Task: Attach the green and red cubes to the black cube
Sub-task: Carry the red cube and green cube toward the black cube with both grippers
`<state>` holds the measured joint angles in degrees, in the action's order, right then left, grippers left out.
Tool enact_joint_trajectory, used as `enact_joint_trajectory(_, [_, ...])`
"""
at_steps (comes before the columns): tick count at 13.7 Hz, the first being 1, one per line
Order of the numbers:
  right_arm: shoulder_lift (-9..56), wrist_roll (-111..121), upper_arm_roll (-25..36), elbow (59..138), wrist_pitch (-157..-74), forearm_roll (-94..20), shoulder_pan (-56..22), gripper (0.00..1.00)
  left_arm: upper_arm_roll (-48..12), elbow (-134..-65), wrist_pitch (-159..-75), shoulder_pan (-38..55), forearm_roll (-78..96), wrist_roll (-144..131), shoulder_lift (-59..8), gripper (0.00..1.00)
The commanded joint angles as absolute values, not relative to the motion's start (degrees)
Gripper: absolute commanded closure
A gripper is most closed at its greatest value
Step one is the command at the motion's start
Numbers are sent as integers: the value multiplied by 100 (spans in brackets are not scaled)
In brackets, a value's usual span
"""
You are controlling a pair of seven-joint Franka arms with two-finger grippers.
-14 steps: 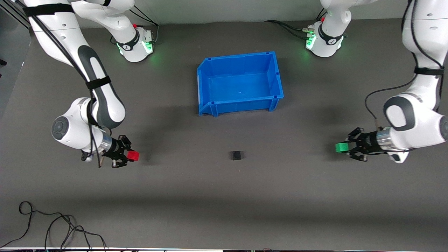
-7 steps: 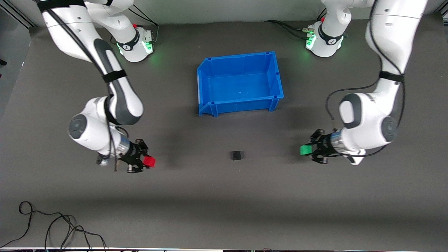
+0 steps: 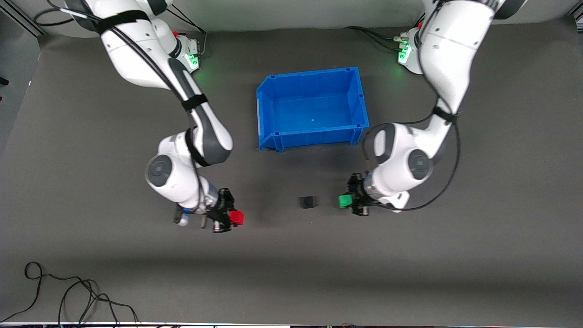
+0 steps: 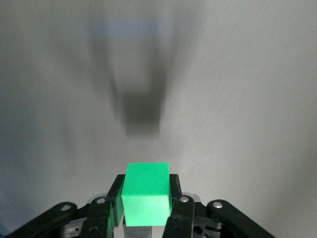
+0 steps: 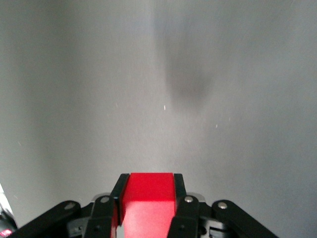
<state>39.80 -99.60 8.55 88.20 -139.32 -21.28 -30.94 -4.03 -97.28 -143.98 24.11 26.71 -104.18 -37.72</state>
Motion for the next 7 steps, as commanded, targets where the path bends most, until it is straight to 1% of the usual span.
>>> enact_joint_trajectory(1, [4525,-10133,932,8140,-13843,-1969,-3374,100,-290,-9316,-14484,2706,2637,-10889,-4052,99])
enact_joint_trajectory(4, [4754,-10195,940,7911,-13843,-1951,-3585,100,-290,-9316,-14721,2900,2637,-11056,-4166,99])
enact_joint_trajectory(7, [5070,-10309,958,7604,-13851,-1951,-3787,100,-281,-9308,-14739,3058,2637,-11170,-4289,99])
